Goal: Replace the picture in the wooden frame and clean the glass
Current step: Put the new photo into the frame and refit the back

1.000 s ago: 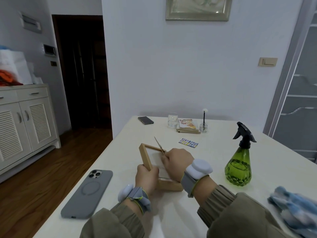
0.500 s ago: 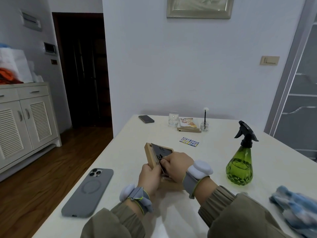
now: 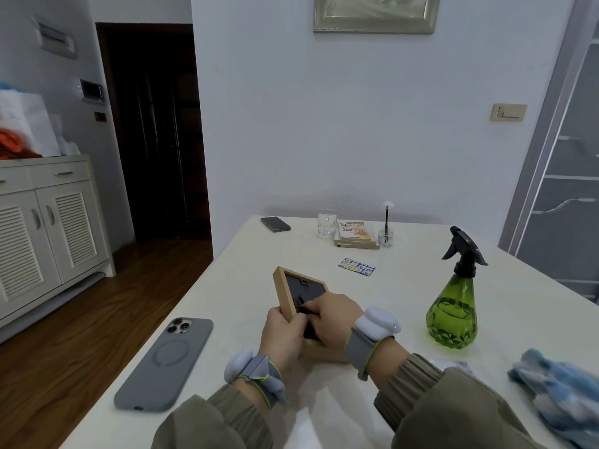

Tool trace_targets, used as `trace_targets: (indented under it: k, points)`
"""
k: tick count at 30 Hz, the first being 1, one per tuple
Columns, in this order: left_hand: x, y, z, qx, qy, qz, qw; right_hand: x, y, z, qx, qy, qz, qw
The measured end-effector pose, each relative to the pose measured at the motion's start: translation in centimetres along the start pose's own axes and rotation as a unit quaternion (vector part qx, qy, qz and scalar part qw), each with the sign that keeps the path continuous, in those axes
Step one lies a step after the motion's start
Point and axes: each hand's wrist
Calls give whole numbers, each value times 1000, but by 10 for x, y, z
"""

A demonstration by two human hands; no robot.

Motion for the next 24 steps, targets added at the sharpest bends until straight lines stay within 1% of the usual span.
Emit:
trace_targets:
  k: [7, 11, 15, 17, 24]
  points:
    - [-18, -4, -19, 11, 22, 2, 1000, 1, -9, 3, 13, 1, -31, 999]
    - [-25, -4, -21, 13, 35, -14, 999, 1, -13, -4, 31, 6, -81, 996]
    - [-33, -1, -24, 10, 38, 2, 999, 8, -12, -15, 15, 32, -59, 998]
    - [-31, 0, -25, -8, 32, -1, 999, 9, -10, -17, 22, 33, -74, 996]
    - [-30, 5, -28, -19, 40, -1, 999, 12, -5, -18, 34, 51, -104, 993]
Point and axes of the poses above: each hand's wrist, its own x-axis towards the middle knuckle, its own y-axis out of the palm, z = x × y, and after that the axes turned 12 degrees about x, right-handed
